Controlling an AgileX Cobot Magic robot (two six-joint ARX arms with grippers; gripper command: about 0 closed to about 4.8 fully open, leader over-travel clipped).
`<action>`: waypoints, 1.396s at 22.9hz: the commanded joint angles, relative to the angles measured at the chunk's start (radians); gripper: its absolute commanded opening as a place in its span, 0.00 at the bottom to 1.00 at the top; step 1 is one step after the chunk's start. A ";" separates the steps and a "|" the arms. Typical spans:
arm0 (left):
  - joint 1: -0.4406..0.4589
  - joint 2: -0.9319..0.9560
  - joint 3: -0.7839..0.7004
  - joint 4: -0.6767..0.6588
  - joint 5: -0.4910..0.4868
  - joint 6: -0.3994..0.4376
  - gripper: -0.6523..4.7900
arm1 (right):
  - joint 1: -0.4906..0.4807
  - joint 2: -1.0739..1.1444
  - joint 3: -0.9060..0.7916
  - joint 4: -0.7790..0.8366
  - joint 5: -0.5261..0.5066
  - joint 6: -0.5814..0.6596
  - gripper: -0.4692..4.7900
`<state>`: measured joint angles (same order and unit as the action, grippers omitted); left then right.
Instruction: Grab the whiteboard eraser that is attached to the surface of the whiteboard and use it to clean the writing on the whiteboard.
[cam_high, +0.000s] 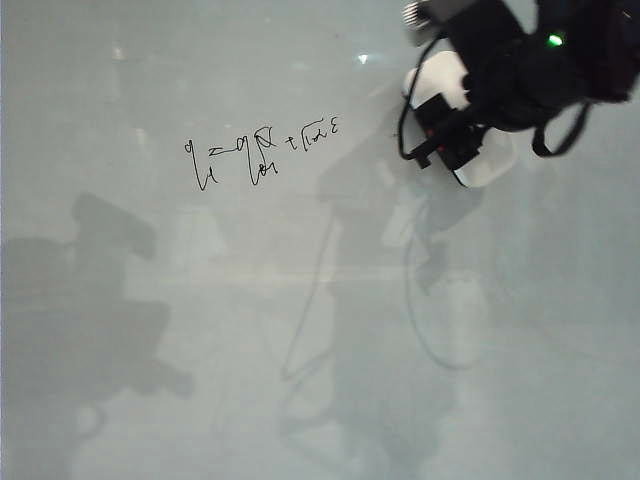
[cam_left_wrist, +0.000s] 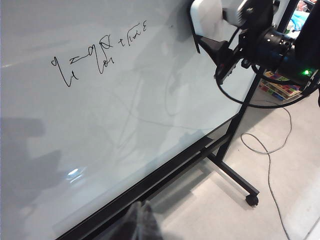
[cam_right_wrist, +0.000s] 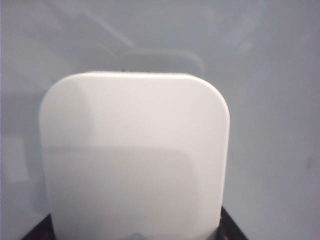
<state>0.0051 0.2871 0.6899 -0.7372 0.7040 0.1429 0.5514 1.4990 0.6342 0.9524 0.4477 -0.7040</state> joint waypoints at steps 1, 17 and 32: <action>0.000 0.000 0.006 0.011 0.003 0.003 0.12 | 0.073 -0.006 0.062 -0.026 0.041 -0.203 0.58; 0.000 -0.001 0.006 0.013 0.003 0.003 0.12 | 0.308 0.211 0.581 -0.590 0.016 -0.428 0.58; 0.000 -0.001 0.006 0.013 0.004 0.003 0.12 | 0.362 0.388 0.607 -0.535 0.060 -0.645 0.58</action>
<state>0.0051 0.2871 0.6899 -0.7368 0.7044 0.1429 0.9184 1.8915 1.2263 0.3882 0.4946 -1.3106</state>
